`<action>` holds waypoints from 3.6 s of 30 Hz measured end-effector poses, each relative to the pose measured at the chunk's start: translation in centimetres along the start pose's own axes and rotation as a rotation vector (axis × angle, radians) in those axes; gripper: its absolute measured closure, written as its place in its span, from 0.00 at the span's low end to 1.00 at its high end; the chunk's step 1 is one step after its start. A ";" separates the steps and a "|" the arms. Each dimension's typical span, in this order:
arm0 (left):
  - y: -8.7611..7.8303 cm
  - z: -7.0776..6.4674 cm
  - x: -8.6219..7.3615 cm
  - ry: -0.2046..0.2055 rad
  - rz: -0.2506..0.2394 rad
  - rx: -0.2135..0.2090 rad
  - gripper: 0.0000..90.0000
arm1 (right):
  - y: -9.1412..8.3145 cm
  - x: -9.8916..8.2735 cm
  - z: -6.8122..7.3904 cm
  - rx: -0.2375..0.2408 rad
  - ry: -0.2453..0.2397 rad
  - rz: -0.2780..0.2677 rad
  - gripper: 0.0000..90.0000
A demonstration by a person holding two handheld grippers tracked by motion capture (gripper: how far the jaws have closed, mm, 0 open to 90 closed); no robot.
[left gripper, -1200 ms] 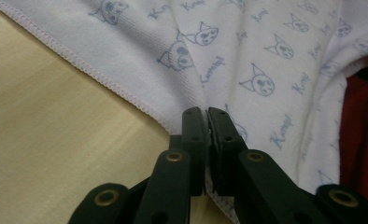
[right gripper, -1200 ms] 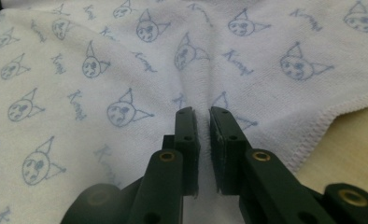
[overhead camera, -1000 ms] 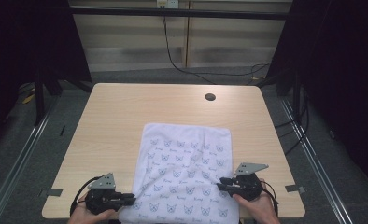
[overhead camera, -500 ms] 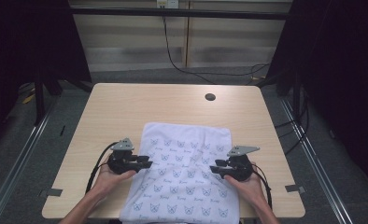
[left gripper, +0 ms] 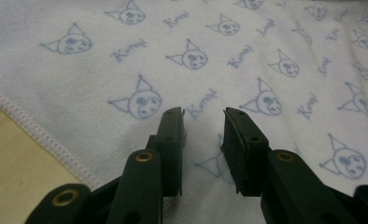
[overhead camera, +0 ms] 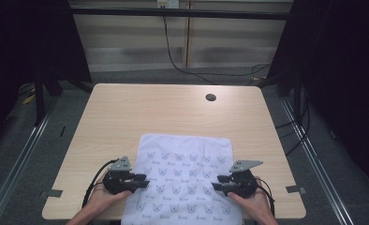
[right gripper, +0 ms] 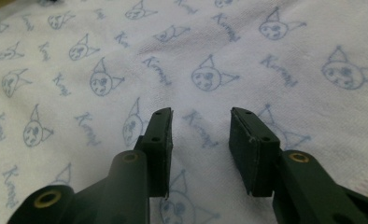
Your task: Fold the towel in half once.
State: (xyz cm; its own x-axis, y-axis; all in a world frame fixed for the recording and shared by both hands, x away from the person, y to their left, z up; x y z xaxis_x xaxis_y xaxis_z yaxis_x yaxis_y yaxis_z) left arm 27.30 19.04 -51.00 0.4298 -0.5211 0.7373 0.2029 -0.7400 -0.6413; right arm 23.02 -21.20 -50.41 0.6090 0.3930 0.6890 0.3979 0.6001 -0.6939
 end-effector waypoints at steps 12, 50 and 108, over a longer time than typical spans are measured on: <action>-0.1 0.5 -0.1 -0.018 -0.015 -0.031 0.72 | 2.3 4.6 -8.3 -0.149 0.090 -0.115 0.59; 2.2 8.1 5.2 -0.101 -0.085 0.168 0.59 | 3.4 3.9 -7.8 -0.162 0.072 -0.113 0.96; -8.5 9.6 15.2 -0.030 -0.368 0.169 0.96 | -6.7 16.9 -8.3 -0.132 0.038 -0.437 0.98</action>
State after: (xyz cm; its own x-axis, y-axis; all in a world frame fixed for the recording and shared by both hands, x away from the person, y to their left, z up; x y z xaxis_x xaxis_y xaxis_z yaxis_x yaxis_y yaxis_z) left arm 40.56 21.44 -36.39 0.3267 -0.2197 0.9192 0.4891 -0.7929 -0.3634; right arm 36.33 -24.37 -35.82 0.3884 0.0959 0.9165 0.7054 0.6090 -0.3626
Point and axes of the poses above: each handheld gripper's, and its own axes: y roughly forward along the jaws, x roughly out of its top, z roughly to its left, the point moved 1 cm from there along y, roughly forward along the jaws, and after that the axes turned 1 degree about y, right-handed, at the moved point
